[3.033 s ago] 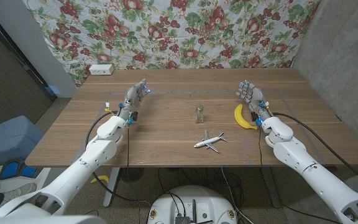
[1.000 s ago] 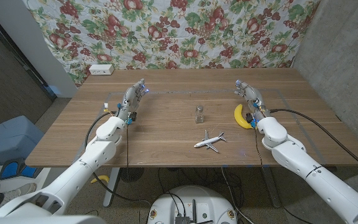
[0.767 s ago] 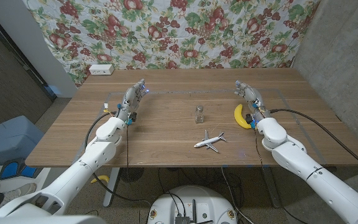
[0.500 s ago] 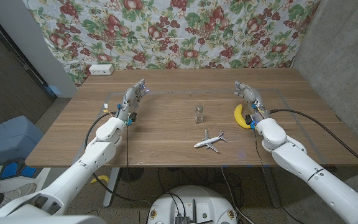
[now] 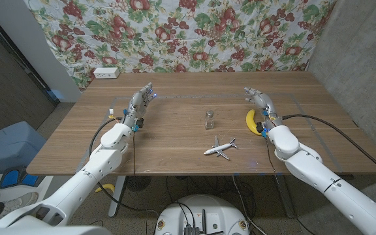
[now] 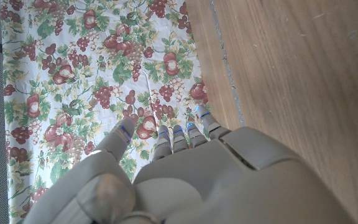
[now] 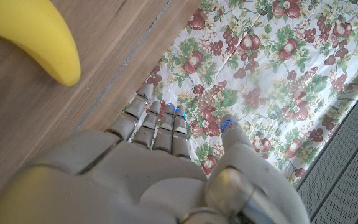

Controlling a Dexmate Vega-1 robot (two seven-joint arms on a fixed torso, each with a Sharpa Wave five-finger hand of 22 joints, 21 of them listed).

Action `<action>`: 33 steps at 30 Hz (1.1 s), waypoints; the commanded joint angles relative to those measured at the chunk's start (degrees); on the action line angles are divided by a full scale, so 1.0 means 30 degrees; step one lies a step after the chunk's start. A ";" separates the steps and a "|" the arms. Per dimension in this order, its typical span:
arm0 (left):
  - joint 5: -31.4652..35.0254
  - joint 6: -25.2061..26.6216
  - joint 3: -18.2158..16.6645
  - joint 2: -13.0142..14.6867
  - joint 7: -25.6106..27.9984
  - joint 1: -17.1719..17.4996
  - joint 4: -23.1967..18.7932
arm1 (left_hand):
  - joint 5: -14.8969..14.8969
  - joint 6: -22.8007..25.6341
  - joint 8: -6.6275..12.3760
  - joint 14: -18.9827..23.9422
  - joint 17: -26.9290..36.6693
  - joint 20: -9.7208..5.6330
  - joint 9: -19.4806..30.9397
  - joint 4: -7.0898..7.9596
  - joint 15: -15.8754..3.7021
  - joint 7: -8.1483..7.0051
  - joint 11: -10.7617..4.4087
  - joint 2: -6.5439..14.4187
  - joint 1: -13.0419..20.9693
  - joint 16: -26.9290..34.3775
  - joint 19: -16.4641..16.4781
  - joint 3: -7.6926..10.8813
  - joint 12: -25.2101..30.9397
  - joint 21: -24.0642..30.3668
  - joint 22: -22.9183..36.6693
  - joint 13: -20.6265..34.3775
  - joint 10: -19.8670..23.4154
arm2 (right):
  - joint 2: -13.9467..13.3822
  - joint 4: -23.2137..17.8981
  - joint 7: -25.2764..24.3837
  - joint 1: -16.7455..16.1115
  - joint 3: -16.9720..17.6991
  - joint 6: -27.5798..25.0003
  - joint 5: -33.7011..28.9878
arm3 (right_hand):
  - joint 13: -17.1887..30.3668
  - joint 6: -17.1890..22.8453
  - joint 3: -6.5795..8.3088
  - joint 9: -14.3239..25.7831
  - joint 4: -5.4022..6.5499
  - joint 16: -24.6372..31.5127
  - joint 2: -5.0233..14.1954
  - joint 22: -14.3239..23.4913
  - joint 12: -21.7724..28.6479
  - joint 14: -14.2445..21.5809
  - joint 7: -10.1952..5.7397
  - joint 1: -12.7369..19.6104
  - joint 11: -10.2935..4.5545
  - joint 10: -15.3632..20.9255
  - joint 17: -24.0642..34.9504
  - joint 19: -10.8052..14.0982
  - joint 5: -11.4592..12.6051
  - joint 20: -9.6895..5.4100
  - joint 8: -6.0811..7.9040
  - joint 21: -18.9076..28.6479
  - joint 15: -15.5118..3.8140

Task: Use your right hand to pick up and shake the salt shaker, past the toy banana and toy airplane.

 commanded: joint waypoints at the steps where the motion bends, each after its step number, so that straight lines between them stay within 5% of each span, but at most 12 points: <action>1: 0.0066 -0.0032 0.0040 -0.0025 0.0093 0.0039 -0.0061 | 0.0059 0.0225 0.0083 0.0055 0.0019 0.0038 0.0068 -0.0092 -0.0224 0.0007 -0.0103 0.0831 0.0218 -0.0006 0.0077 -0.0003 0.0084 -0.0082 0.0063 0.0021 0.0098 | -0.0156 -0.0532 -0.0385 -0.0176 -0.0189 -0.0649 -0.0864 | 0.0031 0.0114 0.0104 0.0038 -0.0142 -0.0038 0.0008 0.0091 -0.0102 0.0170 -0.0041 0.0026 -0.0043 0.0283 0.0005 0.0004 0.0077 0.0071 -0.0041 -0.0055 0.0060; 33: 0.0052 -0.0098 0.0105 -0.0115 -0.0032 -0.0046 0.0052 | 0.0066 0.0238 0.0063 0.0069 0.0027 0.0054 0.0070 -0.0104 -0.0236 0.0001 -0.0116 0.0856 0.0222 -0.0013 0.0186 -0.0053 0.0065 -0.0364 0.0070 0.0023 0.0132 | -0.0575 -0.2317 -0.1471 -0.0620 -0.0828 -0.3125 -0.3096 | 0.0045 0.0234 0.0123 0.0040 -0.0257 -0.0067 -0.0025 0.0094 -0.0167 0.0206 -0.0134 0.0317 -0.0045 0.0395 -0.0053 0.0089 0.0165 -0.0070 -0.0052 -0.0198 -0.0053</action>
